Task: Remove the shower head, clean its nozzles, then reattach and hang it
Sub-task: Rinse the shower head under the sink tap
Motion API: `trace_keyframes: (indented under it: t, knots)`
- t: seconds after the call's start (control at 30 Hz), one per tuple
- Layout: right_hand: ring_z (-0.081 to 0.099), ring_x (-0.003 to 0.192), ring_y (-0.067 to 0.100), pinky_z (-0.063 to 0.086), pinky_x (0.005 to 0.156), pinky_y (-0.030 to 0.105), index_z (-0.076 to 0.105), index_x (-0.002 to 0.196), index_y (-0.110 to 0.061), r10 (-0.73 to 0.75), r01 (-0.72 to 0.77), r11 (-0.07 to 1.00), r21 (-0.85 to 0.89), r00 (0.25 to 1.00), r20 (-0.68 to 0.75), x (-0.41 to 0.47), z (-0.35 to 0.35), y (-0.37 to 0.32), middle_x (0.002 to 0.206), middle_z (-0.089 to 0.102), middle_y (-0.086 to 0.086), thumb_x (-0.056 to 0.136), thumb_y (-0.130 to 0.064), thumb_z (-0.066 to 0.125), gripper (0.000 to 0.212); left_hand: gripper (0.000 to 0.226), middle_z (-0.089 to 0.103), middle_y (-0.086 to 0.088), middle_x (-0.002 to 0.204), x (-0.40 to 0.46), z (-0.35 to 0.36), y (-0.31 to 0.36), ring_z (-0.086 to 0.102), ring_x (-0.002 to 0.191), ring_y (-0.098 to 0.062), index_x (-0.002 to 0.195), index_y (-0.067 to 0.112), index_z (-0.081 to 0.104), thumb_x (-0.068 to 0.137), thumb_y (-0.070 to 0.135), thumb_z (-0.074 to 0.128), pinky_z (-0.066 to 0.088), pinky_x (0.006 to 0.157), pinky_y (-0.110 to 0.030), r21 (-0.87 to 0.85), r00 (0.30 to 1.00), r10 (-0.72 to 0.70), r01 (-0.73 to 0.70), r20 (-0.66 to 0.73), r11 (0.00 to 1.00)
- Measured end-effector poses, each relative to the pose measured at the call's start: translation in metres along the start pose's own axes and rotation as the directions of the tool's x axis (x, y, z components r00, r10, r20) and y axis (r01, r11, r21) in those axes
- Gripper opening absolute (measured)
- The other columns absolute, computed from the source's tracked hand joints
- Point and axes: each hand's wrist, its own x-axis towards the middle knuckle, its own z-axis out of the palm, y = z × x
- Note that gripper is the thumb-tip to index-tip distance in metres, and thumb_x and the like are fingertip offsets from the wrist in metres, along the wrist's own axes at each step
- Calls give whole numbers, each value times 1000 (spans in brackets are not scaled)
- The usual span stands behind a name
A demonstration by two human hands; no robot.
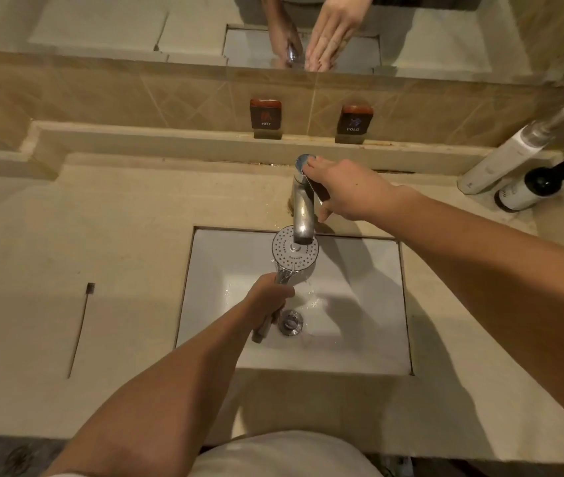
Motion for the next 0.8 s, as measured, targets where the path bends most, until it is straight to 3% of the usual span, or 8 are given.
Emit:
trace_keyframes:
  t: [0.13,0.3,0.4,0.5,0.57,0.63,0.73,0.8]
  knots:
    - [55,111,29,52,83,45,44,133,-20,10,-11,1000,28,999,37,-4,-6,-1,136,51,2,66,-32,87,81,7,49,-5,51,-14,-2,-3,43,35,-18,87,8,52,89,6,59,39,37,-24,-3,999,-41,41,10,999]
    - [62,95,30,47,64,38,39,135,-13,113,-110,993,27,988,-110,-17,11,-26,126,54,10,77,4,65,67,8,48,1,46,-35,-7,-9,40,35,-13,92,11,53,92,8,60,38,37,-21,-19,996,-87,87,30,996]
    - [60,103,28,47,68,36,44,133,-11,145,-145,989,5,981,-129,-30,14,-38,128,51,9,81,4,61,57,9,46,-1,49,-49,-8,-9,38,37,-15,92,11,51,92,8,60,36,40,-22,-77,997,-81,82,19,994]
    - [55,117,24,50,72,35,45,136,-17,131,-105,984,145,974,-185,-61,34,-42,149,37,0,84,-3,61,56,13,45,-3,51,-62,-5,-12,37,37,-16,89,13,49,91,9,61,34,41,-22,-128,998,-70,69,-5,989]
    - [48,128,21,53,81,37,32,148,-23,160,-89,952,292,960,-229,-90,55,-48,160,24,-6,88,-5,57,68,15,45,-3,51,-70,-3,-11,37,37,-16,87,13,48,90,10,63,35,40,-23,-160,998,-54,50,-20,986]
    - [48,129,22,51,89,37,22,153,-25,272,-183,904,385,943,-191,-118,80,-56,161,22,-6,93,-4,48,69,18,44,-3,50,-78,-1,-10,37,36,-16,86,13,47,87,13,66,34,39,-23,-188,999,-32,26,-26,982]
    - [27,145,16,23,116,29,18,155,-20,448,-403,796,452,894,10,-162,123,-69,163,18,-3,103,-10,35,56,30,44,-3,50,-93,4,-11,37,36,-17,80,14,50,68,28,73,35,39,-23,-183,1000,14,-13,5,983]
    - [15,148,12,7,116,22,17,156,-17,509,-505,725,468,851,130,-185,144,-79,163,13,-3,106,-16,29,51,21,46,-4,50,-103,7,-16,39,36,-17,79,16,54,72,25,71,36,39,-24,-127,997,53,-46,51,991]
